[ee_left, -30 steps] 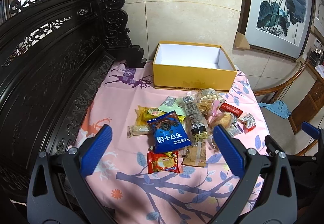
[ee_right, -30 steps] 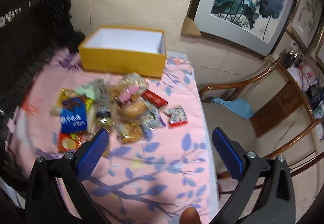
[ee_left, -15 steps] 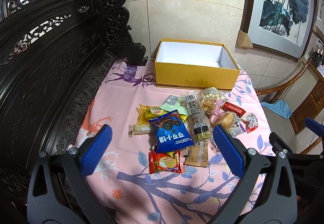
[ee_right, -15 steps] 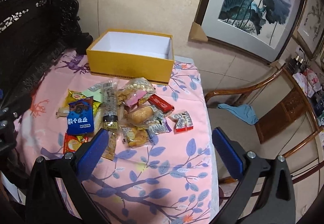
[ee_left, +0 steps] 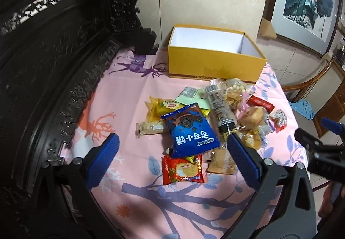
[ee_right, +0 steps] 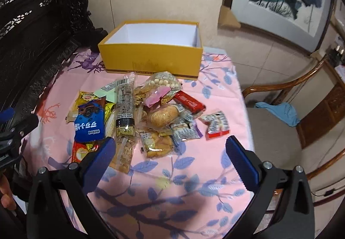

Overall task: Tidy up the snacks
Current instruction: 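Lower the right gripper onto the round bread bun bag and close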

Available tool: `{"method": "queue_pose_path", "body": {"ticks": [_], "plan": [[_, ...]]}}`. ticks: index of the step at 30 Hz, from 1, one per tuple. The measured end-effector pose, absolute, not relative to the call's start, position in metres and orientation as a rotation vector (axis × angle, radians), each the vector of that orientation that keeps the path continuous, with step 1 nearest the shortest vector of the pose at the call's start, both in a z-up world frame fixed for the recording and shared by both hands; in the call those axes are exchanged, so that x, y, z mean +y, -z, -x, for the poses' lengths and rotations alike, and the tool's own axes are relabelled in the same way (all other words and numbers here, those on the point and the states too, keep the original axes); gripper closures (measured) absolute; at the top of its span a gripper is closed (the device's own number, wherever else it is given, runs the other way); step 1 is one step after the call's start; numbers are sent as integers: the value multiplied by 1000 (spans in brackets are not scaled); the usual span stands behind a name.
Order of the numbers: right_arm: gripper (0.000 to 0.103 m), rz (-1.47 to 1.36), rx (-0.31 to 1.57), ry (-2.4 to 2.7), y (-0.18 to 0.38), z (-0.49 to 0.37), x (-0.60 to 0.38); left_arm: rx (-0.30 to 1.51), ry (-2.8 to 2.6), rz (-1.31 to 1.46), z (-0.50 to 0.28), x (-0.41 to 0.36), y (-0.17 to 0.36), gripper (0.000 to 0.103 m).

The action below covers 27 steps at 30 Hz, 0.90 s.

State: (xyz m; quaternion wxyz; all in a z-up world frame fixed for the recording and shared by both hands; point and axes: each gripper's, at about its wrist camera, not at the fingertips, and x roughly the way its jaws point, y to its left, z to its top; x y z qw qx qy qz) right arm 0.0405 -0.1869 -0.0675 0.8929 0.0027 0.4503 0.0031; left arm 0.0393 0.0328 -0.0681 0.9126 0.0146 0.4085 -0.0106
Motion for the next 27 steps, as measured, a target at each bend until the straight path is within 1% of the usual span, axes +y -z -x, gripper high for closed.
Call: {"method": "queue_pose_path", "body": {"ticks": [6,9,12,17,20,23,24,25,27], "plan": [[2,-90,1023,-35,113,-88,-198,848,38,-29,-57,38,88,2],[7,-126,1061,-61,131,-107,-198,859,58,-14,-65,39,97,2],[15,-156,1108,-81,146,-122,-198,875,62,-17,-70,39,106,2],[16,-248,1175,-84,169,-141,-202,882,76,-28,-76,37,117,2],[22,-293,1202,-93,180,-151,-199,900,84,-34,-80,35,126,2],[31,-327,1239,-90,190,-159,-196,921,89,-34,-83,34,132,2],[37,-351,1246,-99,193,-160,-195,922,92,-34,-84,34,133,2],[41,-372,1253,-108,195,-162,-195,923,93,-37,-85,34,134,2],[42,-379,1257,-108,195,-163,-194,926,95,-46,-86,33,136,2]]}}
